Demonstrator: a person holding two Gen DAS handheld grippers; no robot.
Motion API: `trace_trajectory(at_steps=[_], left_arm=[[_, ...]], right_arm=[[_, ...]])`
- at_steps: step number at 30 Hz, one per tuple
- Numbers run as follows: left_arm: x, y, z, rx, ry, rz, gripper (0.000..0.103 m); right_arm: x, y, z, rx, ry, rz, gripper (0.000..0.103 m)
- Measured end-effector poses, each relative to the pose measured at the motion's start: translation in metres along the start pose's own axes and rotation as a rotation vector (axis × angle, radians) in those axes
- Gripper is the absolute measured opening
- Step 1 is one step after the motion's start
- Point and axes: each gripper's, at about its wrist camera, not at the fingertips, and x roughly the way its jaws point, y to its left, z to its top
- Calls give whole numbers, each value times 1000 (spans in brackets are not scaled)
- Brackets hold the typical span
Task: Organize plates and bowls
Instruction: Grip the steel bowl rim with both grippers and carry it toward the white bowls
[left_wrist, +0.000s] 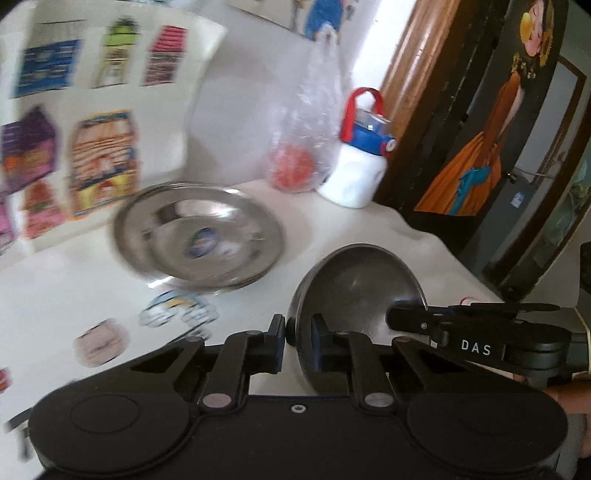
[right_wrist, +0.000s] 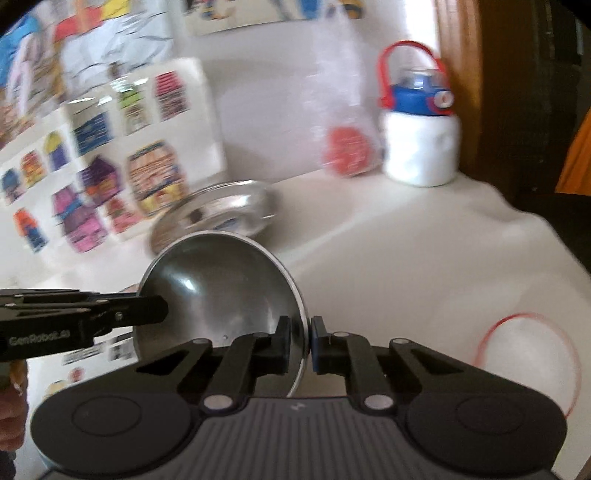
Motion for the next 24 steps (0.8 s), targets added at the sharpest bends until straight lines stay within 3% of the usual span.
trace_trajectory(at_steps=[8,14,19,24], left_arm=[[-68,41,-29,-78,46,36,15],[-111,51,-60,-66,145,19,16],[-124,56,-81,-75,220,21,18],[-123,57,-76,-83,235,23,18]], right_arm=[[-32,60,-26,9,78,107,13],[-59,88,-45,18,212,160,13],[-60,100,-55,25,314,171,17],[-56,96,-60,42,333,173,17]])
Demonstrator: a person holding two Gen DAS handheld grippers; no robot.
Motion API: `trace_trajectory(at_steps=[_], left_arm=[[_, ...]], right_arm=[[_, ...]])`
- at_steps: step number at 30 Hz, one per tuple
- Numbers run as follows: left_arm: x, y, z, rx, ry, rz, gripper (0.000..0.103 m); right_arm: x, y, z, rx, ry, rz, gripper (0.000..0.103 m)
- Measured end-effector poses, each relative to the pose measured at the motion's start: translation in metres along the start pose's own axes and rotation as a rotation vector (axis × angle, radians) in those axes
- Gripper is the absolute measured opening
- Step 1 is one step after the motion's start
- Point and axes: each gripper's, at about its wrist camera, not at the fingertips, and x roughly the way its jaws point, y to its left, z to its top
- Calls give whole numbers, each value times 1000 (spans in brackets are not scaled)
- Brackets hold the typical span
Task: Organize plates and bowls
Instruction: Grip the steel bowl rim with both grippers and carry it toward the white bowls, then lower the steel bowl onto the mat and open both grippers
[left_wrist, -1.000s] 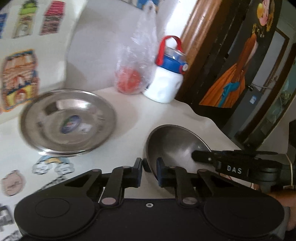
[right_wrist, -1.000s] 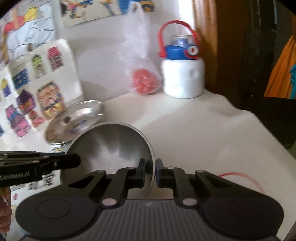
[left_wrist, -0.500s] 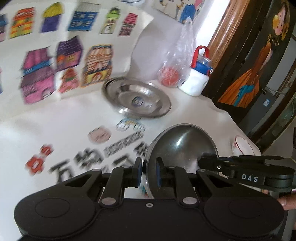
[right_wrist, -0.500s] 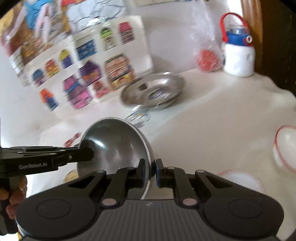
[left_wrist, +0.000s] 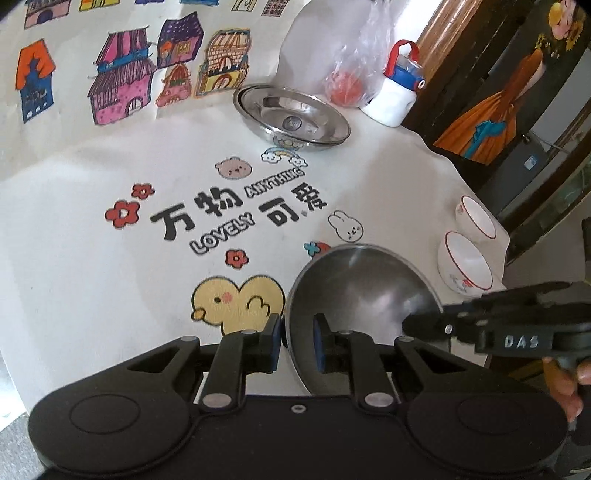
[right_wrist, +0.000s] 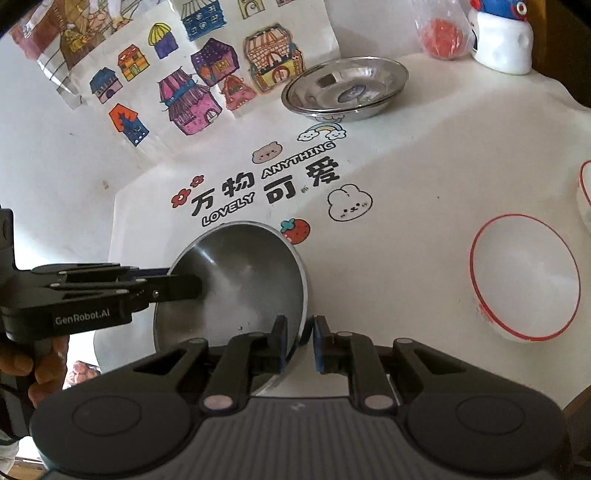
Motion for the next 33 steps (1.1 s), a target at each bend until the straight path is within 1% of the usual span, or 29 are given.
trace_trajectory(at_steps=[3,5,6,7,8,10,11,12,13,15,18,20,22,24,28,31,33], left_arm=[[4,-4,4,28,3,3,20],[6,-6,5,41,3,-5,22],[7,-5,5,38,2,-16,24],[8,-5,5,36,-1,-26,30],[8,-5,5,41,-4,-30,34],[8,-6,3,67,-24,-17,49],[7,-6,1,79,-35,-9,54],[5,-6,0,86,-46,-6,64],[3,-5,-2,89,-58,-4,70],[-6,-4,-6,99,-95,10,72],[-24,-7,-9,130,-192,54,84],[-34,-16,-7,160,-254,71,88],[-37,-30,-2,203,-297,61,95],[-34,-49,5,249,-327,38,100],[-12,-90,17,314,-323,-29,102],[12,-120,27,352,-291,-71,102],[30,-136,33,367,-260,-83,102]], right_arm=[[-1,-6,-2,19,-18,23,21],[-4,-6,-4,1,-53,15,23],[-6,-5,-6,-13,-75,9,35],[-7,-3,-8,-29,-97,6,48],[-11,-1,-13,-57,-129,-5,53],[-15,2,-20,-102,-179,-37,66],[-18,3,-25,-118,-209,-53,69],[-22,3,-30,-128,-240,-59,75],[-27,3,-36,-138,-274,-60,80],[-38,0,-50,-153,-351,-64,86],[-58,-10,-70,-158,-469,-103,93],[-70,-17,-79,-154,-535,-169,97],[-82,-25,-85,-138,-583,-224,100],[-90,-36,-87,-108,-609,-263,102],[-98,-60,-92,-44,-644,-344,103],[-96,-80,-94,22,-655,-365,103],[-91,-92,-94,68,-660,-375,103]])
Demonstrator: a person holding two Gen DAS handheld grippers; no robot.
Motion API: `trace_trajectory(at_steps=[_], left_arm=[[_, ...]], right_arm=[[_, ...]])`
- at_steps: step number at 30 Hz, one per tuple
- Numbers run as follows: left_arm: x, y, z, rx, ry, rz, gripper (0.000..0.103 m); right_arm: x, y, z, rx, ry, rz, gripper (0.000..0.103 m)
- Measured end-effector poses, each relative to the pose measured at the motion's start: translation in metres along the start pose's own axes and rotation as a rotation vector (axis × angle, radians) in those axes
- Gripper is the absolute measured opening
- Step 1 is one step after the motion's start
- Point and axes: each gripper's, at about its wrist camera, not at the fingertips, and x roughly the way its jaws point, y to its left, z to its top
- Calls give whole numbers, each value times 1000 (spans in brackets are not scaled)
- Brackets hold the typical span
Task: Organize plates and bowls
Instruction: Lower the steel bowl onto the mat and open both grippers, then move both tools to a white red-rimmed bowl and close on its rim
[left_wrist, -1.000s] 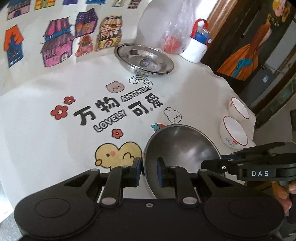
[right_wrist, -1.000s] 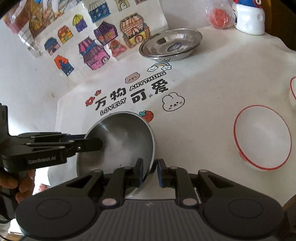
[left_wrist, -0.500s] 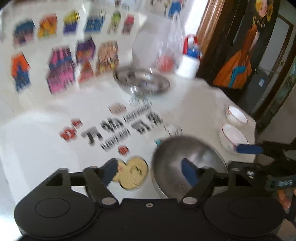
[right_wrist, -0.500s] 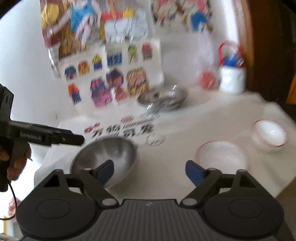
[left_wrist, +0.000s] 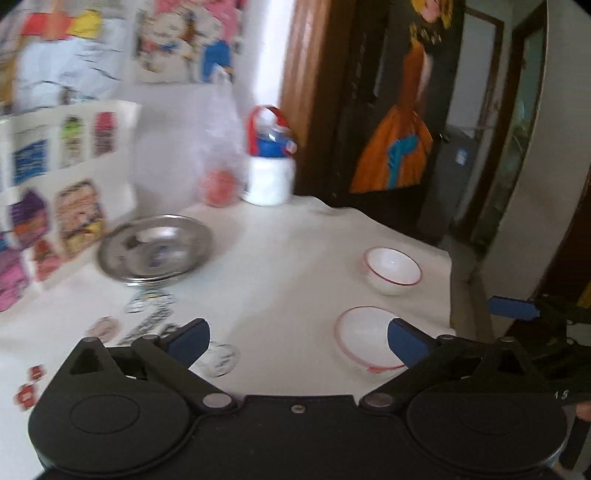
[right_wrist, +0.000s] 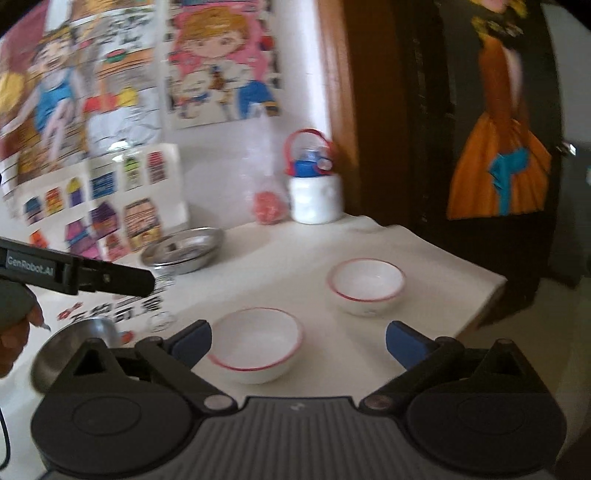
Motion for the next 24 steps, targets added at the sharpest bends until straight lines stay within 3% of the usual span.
trace_trajectory(at_steps=[10,18,24], left_arm=[[83,-11,17,-18,163,-51,102],[105,-6,10,-35,219,-50,102],[113,-7,9,-29,248,-61,92]], right_arm=[[47,-18,-11,59,56,-13,94],[60,-21,-19,75,92,-2,91],[63,-21,-19,90,85,-8,86]])
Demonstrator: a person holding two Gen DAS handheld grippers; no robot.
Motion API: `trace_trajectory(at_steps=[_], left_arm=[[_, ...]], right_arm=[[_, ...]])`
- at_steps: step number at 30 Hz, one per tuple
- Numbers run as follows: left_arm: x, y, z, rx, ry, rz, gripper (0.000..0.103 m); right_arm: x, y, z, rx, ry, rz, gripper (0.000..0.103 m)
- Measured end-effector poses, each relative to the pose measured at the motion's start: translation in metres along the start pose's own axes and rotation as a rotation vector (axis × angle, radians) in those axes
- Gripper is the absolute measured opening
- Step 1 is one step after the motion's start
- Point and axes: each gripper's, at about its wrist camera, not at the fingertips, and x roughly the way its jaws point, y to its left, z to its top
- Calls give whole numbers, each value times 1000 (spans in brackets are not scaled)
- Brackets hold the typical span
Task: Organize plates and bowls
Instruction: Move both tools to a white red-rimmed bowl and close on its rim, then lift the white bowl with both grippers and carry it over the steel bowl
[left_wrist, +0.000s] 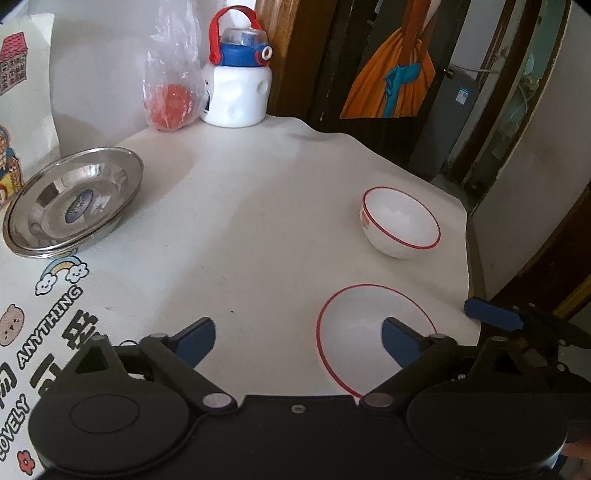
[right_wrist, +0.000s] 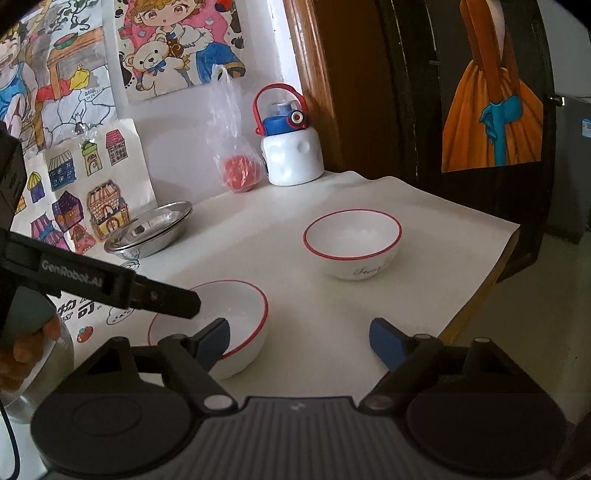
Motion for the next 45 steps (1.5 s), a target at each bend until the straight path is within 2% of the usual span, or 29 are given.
trace_trajectory(at_steps=[6,8,10,16,20,25,31,37,45], left_arm=[[4,-3,-3,-6,27,-19,69],[5,-4,-4,-4,34,-25,57],[6,-6,-5,-5,46,-34,38],[8,-10,-10,3,55,-50,18],[7,-13,-10,12,43,-48,18],[6,-15,-11,20,29,-47,15],[2,-18,-13,37,8,-39,11],[-5,-20,-15,28,-12,-30,8],[-26,-24,-21,6,-62,-32,6]], right_arm=[[0,3,0,11,-4,7,76],[-1,5,0,19,0,17,72],[0,6,-1,31,12,30,64],[3,9,-2,79,37,43,55],[5,9,-3,111,43,57,48],[5,11,-6,154,44,76,29],[2,11,-10,223,26,60,19],[-3,12,-13,271,8,31,13],[-23,18,-9,309,-49,25,11]])
